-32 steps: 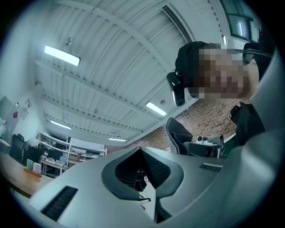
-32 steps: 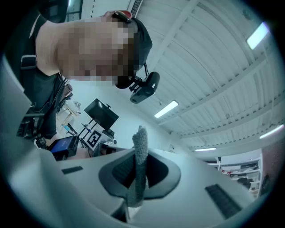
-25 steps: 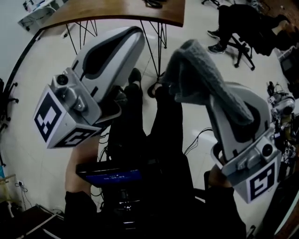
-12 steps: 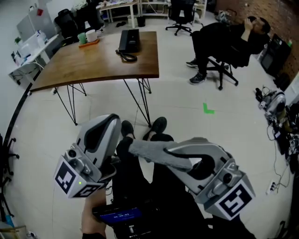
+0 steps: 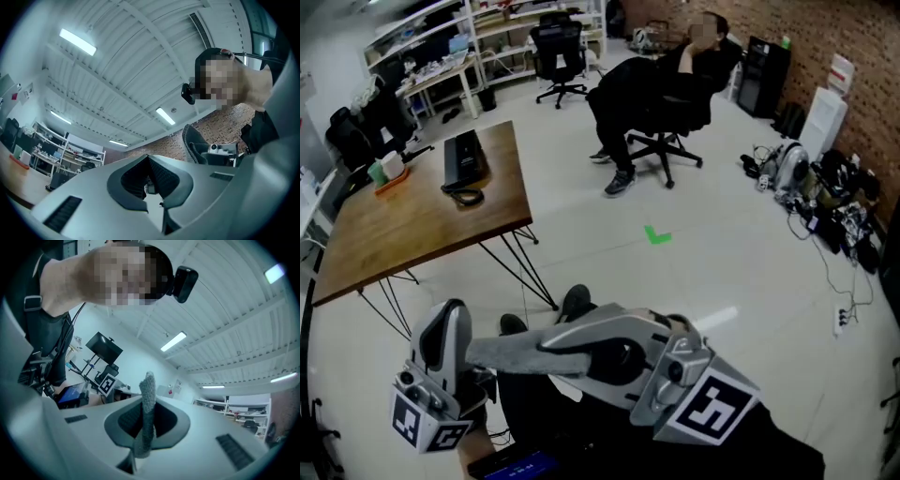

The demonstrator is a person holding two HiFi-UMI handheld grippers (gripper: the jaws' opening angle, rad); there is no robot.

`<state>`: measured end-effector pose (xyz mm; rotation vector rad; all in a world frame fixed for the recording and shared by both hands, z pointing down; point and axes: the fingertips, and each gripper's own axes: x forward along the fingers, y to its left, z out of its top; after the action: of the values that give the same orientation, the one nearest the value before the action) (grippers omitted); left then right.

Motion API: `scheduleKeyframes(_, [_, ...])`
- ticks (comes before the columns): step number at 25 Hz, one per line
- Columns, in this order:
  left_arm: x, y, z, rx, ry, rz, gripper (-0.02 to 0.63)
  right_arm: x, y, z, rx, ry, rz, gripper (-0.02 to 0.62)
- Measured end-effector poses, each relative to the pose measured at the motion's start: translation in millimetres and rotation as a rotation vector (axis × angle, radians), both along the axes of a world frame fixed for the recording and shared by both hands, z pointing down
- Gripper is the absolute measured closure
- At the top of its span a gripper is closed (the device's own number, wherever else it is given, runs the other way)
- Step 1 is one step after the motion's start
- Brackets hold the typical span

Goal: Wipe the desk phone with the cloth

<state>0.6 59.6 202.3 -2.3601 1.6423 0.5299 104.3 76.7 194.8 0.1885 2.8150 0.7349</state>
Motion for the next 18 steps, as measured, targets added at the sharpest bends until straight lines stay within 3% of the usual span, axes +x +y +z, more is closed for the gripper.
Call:
scheduleKeyframes(11, [-51, -54, -19, 0.038, -0.059, 0.039, 0.614, -55, -50, -12, 0.047, -0.027, 0.047, 0.571])
scheduleKeyframes(18, [-103, -81, -34, 0.062, -0.089, 0.036, 0.614, -107, -77, -18, 0.091, -0.046, 0.061, 0.571])
